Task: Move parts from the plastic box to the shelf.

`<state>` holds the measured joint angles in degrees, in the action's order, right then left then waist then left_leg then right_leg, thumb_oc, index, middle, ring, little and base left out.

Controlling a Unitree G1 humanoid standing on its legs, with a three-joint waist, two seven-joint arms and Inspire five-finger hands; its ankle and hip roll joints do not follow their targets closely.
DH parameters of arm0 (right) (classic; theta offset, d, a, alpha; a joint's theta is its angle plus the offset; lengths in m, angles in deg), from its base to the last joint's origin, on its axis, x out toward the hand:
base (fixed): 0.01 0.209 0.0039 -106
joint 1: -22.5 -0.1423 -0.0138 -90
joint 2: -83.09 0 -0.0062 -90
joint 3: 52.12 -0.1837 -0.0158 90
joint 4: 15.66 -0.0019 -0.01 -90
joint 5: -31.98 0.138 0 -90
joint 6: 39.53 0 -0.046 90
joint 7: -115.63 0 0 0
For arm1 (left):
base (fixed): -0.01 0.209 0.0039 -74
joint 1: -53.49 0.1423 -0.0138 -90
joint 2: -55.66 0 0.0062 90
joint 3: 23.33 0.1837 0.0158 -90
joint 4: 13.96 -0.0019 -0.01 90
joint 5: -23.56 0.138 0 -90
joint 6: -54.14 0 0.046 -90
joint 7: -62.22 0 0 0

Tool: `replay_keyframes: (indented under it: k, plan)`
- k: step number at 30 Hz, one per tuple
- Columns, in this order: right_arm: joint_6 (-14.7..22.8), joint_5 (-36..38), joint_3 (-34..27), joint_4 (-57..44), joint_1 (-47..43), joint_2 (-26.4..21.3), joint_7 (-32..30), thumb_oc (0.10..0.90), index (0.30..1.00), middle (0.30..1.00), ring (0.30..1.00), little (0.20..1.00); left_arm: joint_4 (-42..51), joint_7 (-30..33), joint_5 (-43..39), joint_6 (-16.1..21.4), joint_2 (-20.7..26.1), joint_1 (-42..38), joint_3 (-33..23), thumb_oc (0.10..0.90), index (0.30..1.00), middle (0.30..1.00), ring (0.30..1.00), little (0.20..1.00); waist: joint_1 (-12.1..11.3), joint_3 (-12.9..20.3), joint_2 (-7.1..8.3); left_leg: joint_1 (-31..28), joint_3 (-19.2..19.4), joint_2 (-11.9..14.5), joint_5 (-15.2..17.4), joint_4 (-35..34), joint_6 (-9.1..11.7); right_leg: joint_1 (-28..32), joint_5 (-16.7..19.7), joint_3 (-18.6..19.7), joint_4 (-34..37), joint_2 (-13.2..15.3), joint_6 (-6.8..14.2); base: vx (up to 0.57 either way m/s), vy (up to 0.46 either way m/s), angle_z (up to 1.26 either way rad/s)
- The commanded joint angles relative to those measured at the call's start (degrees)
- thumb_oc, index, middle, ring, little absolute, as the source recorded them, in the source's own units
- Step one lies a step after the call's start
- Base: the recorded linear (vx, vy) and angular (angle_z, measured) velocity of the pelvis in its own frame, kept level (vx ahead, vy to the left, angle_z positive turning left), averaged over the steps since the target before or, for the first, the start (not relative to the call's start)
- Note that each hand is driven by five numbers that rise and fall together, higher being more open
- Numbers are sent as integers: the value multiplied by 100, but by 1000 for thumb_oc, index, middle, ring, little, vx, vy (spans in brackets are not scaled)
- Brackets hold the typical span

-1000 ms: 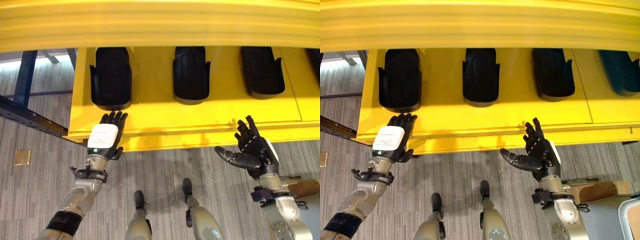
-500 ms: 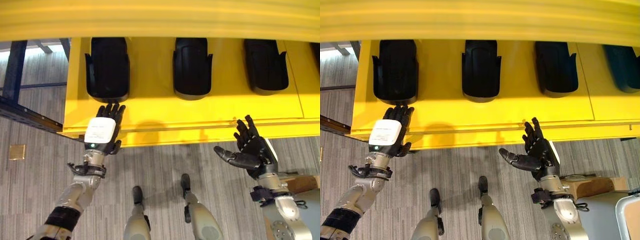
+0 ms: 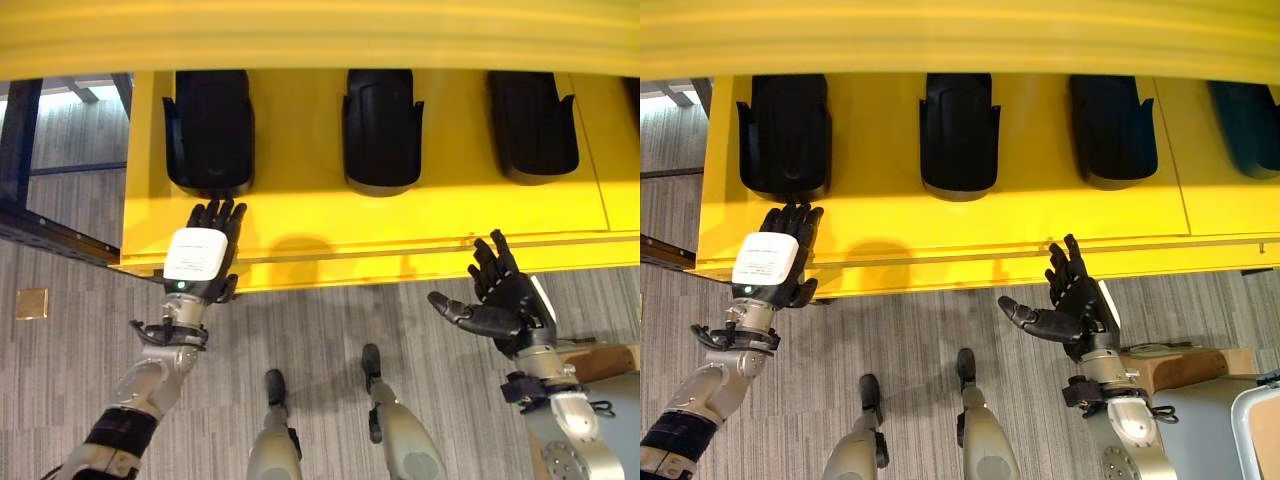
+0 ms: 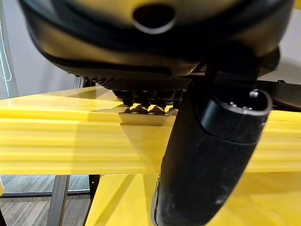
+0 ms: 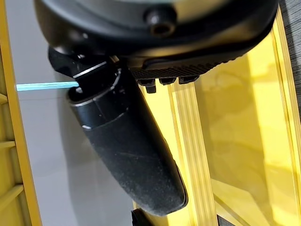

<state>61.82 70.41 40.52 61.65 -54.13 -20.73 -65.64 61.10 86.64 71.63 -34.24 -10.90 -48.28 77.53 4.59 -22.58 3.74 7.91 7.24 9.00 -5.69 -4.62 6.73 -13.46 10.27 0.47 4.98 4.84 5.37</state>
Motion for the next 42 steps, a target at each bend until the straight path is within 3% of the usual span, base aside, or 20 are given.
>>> replay_keyframes:
  k: [1, 11, 14, 23, 42]
  plan:
    - [733, -6, -278, -742, -156, -120, -23, 900, 1000, 1000, 1000, 1000, 298, -4, -304, 179, 129, 89, -359, 900, 1000, 1000, 1000, 1000, 138, 188, 275, 655, -258, 170, 400, 1139, -62, 218, -813, -125, -629, 326, 6, 0, 0, 0]
    - [700, -211, -176, -735, -416, -208, -51, 900, 1000, 1000, 1000, 1000, 2260, -726, -1173, 1037, 179, 2038, -900, 900, 1000, 1000, 1000, 1000, -56, 303, 204, 524, -339, 147, 413, 1046, -108, 379, -862, -197, -623, 330, -9, 5, -12, 3]
    - [652, -368, -45, -714, -529, -302, -49, 900, 1000, 1000, 1000, 1000, 2434, -851, -1356, 1088, 199, 2178, -915, 900, 1000, 1000, 1000, 1000, -81, 340, 194, 472, -347, 139, 412, 1018, -116, 432, -877, -219, -616, 331, -7, 3, -21, 8]
    - [513, -1022, 541, -354, -1384, -435, -253, 900, 1000, 1000, 1000, 1000, 2602, -1157, -1603, 1272, 295, 1849, -361, 900, 1000, 1000, 1000, 1000, -164, 551, 120, 219, -387, 88, 377, 840, -143, 700, -918, -306, -552, 360, 2, 3, -14, 7]
    - [227, -2038, 1248, 613, -2908, -408, -614, 900, 1000, 1000, 1000, 1000, 2405, -1537, -1991, 1384, 250, 1765, 75, 900, 1000, 1000, 1000, 1000, -290, 956, -44, -234, -381, 87, 322, 623, -160, 1112, -985, -320, -429, 318, -17, 4, -6, 1]
